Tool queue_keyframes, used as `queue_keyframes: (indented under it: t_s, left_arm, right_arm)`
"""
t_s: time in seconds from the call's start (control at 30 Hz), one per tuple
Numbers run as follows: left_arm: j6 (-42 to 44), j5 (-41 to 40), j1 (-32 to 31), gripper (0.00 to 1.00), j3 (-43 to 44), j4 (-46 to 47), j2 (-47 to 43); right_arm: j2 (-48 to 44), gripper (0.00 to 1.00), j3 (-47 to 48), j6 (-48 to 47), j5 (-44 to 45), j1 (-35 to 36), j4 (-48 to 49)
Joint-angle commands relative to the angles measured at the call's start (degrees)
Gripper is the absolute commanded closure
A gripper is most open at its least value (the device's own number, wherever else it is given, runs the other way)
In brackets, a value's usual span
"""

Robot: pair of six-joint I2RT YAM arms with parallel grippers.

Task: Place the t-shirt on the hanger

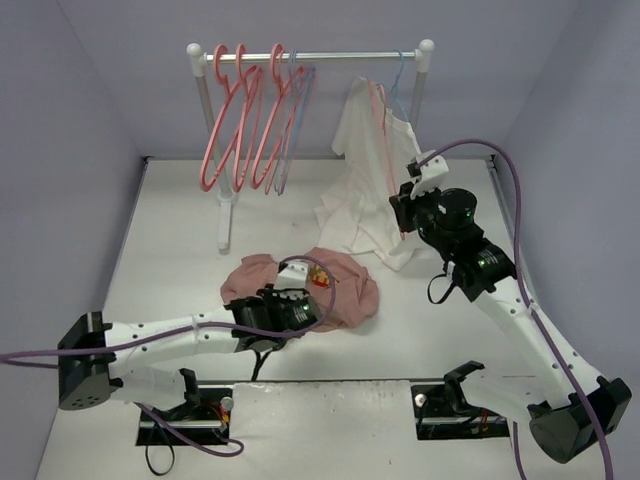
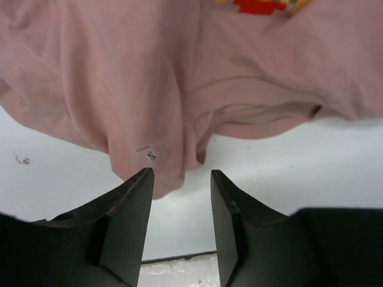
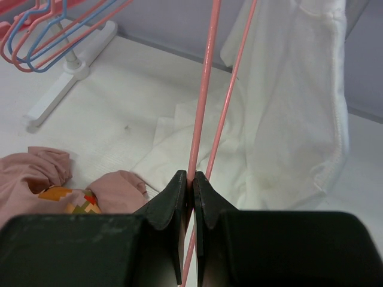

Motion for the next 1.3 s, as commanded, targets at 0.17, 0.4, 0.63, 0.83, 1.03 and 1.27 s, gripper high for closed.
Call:
queue_keyframes:
  t_s: [0.17,0.4,0.63,0.83,1.03,1.27]
  left_arm:
    - [-15.73,-2.55,-3.92,0.65,5.97,-7.67,11.91]
    - [-22.28,-1.39,-3.40,0.53,5.79,-9.46,16.43]
    - [-23.72,-2.30,-2.07,0.53,7.90,-9.38,22.12]
    - [-25.65,-3.03,1.99,0.54,7.26,-9.28,23.92]
    - [-25.64,-4.08,3.41,0.66,6.78,-9.46,23.33]
    - [-19.64,-5.89,3.95,0.89,6.90,-9.99,19.36]
  right_arm:
    - [-1.69,1.00,-2.09,0.59,1.03,-0.63,3.21]
    - [-4.31,1.00,-3.64,1.77,0.13,-0.80,3.21]
    - [-6.39,1.00,-4.97,3.33,-0.84,-0.80,3.03]
    - [-7.41,1.00,-5.15,4.05,-2.04,-0.80,2.86]
    - [-7.99,1.00,-5.06,4.18,-3.14,-0.80,2.39]
    - [-8.57,1.00,-4.64,3.38,-3.26,-0.80,1.43]
